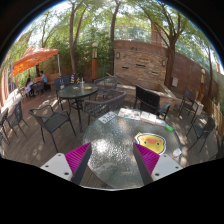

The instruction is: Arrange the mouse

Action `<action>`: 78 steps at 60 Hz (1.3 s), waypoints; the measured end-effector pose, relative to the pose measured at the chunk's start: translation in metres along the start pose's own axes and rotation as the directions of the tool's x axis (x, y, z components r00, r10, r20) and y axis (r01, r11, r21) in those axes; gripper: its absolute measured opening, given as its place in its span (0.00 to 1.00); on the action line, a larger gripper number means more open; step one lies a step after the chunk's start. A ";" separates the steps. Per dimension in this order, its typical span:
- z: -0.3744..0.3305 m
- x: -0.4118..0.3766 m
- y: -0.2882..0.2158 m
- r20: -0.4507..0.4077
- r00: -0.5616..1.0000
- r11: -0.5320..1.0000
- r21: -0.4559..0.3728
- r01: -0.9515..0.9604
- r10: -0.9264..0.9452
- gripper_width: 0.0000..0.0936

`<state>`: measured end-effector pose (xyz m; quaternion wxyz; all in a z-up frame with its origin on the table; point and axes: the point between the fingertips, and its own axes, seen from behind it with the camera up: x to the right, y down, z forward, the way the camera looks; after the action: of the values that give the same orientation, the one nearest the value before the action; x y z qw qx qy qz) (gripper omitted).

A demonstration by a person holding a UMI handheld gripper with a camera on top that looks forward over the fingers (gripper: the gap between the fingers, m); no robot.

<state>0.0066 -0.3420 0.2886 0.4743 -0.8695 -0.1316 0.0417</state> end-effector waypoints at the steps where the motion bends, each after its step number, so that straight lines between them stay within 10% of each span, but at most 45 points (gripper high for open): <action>1: 0.000 0.002 0.002 -0.002 1.000 1.000 -0.003 -0.001 0.001 0.91; 31: 0.041 0.162 0.174 -0.158 0.985 0.973 -0.204 -0.103 0.072 0.91; 78: 0.265 0.459 0.221 -0.287 0.920 0.942 -0.126 -0.311 0.266 0.91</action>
<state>0.4380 -0.1169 -0.0170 0.4006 -0.9141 0.0600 -0.0171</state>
